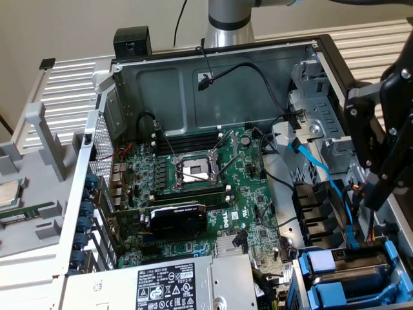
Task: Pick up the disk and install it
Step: 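Insert the second disk wire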
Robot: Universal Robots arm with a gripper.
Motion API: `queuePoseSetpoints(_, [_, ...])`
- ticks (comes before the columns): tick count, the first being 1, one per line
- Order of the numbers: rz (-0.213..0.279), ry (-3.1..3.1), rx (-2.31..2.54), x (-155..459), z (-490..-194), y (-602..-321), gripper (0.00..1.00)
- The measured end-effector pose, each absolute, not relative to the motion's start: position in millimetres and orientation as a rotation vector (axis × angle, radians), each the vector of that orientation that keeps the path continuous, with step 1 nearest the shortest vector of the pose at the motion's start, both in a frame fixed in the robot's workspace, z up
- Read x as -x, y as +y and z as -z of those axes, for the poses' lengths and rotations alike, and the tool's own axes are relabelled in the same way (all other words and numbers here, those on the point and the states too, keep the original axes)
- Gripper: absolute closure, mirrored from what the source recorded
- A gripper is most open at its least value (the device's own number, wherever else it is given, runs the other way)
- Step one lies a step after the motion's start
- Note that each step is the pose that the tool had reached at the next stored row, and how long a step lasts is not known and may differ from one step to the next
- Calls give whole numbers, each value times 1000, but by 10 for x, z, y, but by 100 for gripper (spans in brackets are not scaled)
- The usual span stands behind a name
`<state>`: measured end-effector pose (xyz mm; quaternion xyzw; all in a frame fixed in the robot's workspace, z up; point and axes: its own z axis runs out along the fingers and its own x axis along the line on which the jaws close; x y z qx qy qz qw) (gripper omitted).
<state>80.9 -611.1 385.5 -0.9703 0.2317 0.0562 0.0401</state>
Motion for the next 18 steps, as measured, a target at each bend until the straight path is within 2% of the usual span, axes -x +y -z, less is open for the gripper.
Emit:
queuePoseSetpoints(13, [-110,429,3026,-808,-3856,-6111,89])
queuePoseSetpoints(18, [-103,344,3038,-811,-3856,-6112,89])
